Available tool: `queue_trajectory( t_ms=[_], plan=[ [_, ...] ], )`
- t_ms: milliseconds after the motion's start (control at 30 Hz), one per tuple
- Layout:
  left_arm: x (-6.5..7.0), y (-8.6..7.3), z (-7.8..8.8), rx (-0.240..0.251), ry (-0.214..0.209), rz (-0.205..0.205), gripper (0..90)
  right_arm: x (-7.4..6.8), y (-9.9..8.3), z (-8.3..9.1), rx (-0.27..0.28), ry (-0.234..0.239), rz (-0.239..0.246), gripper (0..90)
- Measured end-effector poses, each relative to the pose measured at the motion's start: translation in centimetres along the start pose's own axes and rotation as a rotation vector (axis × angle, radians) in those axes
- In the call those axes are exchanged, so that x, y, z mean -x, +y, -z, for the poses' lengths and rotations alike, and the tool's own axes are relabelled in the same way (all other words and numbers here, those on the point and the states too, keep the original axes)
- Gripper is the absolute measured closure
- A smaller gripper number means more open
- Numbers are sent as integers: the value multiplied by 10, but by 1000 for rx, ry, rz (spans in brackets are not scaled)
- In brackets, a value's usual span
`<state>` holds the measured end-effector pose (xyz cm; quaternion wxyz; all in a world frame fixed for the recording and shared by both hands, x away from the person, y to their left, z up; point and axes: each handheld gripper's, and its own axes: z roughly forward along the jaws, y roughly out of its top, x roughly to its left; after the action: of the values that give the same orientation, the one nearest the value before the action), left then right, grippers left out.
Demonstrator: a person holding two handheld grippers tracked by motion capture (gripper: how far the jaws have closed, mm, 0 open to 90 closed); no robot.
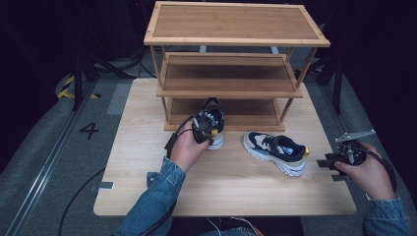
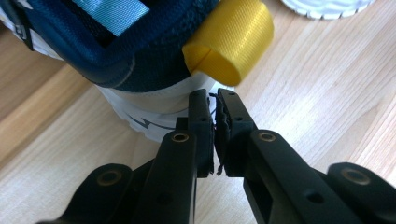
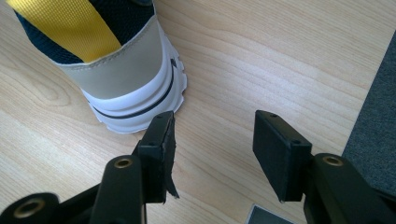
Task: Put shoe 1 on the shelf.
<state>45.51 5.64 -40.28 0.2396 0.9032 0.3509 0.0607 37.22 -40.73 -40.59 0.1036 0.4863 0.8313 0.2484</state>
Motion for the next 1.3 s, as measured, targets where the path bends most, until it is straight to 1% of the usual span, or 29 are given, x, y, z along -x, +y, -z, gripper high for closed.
queue_trajectory(
  t_ms=[33,100,133,233,333,367,400,467,500,533,567,600,633,700,733,800,900,933,967,1000,1033,1100,1133,1167,1233,1267,1300],
  plan=[
    [-1,1,1,-2,6,1,847,0,0,0,-1,0,0,501],
    [-4,5,0,3,-20,8,861,0,-1,0,0,1,-2,501],
    [-4,7,0,-13,-22,25,868,0,-1,0,1,1,-2,501],
    [-5,10,2,-22,-25,30,879,0,-1,1,3,0,-3,501],
    [-7,11,4,-1,-28,28,885,0,-1,1,2,0,-2,501],
    [-8,12,4,8,-26,21,885,0,-1,1,2,1,-3,501],
    [-8,13,5,13,-10,21,881,0,-1,1,1,2,-2,501],
    [-10,16,4,23,-3,17,875,-1,-1,0,0,3,1,501],
    [-11,17,4,25,-7,23,875,-1,0,0,0,3,1,501],
    [-13,18,3,19,-1,27,876,-1,0,0,1,4,0,501],
    [-13,18,3,19,-1,27,875,-1,0,0,1,4,0,501],
    [-15,21,2,20,7,20,872,-1,0,1,0,3,1,501],
    [-16,22,1,25,9,21,866,-1,0,0,0,4,0,501],
    [-18,24,-1,28,28,22,848,-1,-1,0,-1,4,1,501],
    [-20,26,-2,37,33,20,837,-1,0,0,-2,4,1,501],
    [-22,27,-4,49,33,25,823,-1,0,0,-1,5,1,500],
    [-24,28,-6,57,43,21,780,-1,0,0,1,5,1,500],
    [-25,28,-9,72,50,28,780,-1,0,0,1,3,2,500],
    [-27,28,-12,87,47,43,752,0,-1,0,4,2,-2,500],
    [-28,28,-13,98,39,49,736,0,-1,0,3,1,-2,499],
    [-30,27,-15,120,37,65,714,0,-1,1,4,1,-2,499],
    [-32,27,-18,127,63,56,673,0,-1,1,5,1,-2,498],
    [-33,26,-19,134,64,61,647,0,-1,1,5,2,-2,498],
    [-33,26,-19,134,64,61,648,0,-1,1,5,2,-2,498],
    [-36,26,-20,151,51,86,644,0,-1,1,6,2,-3,498],
    [-37,25,-21,161,43,93,626,0,-1,0,7,1,-3,498],
    [-37,26,-23,171,40,109,621,0,-1,0,5,2,-1,498]
  ],
)
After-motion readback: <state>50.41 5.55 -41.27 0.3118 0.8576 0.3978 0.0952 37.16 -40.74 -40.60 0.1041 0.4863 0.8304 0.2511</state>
